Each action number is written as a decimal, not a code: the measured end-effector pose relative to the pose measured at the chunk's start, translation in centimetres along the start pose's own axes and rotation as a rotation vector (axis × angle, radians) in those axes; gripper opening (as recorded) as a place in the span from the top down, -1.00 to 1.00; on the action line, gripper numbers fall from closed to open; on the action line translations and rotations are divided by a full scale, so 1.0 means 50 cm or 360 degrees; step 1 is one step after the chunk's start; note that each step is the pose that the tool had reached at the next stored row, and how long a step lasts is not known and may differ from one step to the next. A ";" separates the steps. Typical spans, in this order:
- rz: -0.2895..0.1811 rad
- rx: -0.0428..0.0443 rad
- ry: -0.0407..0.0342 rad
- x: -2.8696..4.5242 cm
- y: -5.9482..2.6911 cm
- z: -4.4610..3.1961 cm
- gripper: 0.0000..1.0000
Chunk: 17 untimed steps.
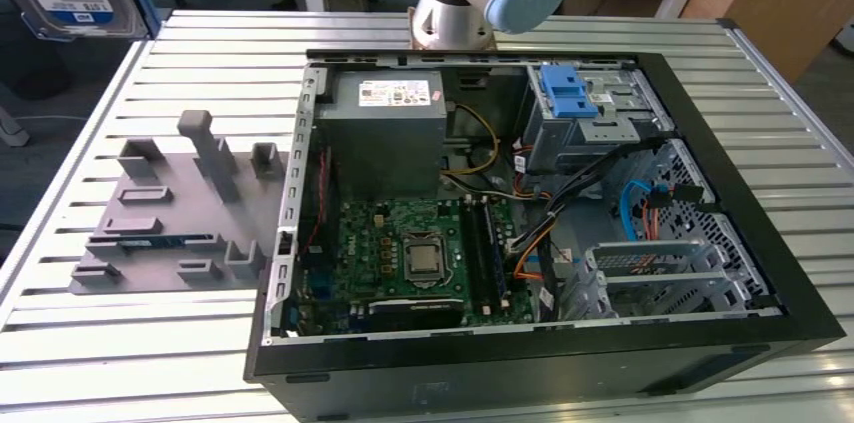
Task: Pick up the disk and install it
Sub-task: 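Pick up the disk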
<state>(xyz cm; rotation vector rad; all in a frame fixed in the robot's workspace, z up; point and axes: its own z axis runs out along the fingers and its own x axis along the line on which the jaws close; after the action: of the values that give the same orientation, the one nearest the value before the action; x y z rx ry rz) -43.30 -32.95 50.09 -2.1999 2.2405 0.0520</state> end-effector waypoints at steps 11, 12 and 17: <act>0.0000 0.0000 0.0000 0.011 0.000 -0.009 0.27; 0.0000 0.0000 0.0000 0.014 0.000 -0.009 0.27; 0.0000 0.0000 0.0000 0.026 0.000 -0.009 0.27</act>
<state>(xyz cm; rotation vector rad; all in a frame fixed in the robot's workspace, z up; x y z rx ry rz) -43.30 -34.28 50.53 -2.1999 2.2406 0.0520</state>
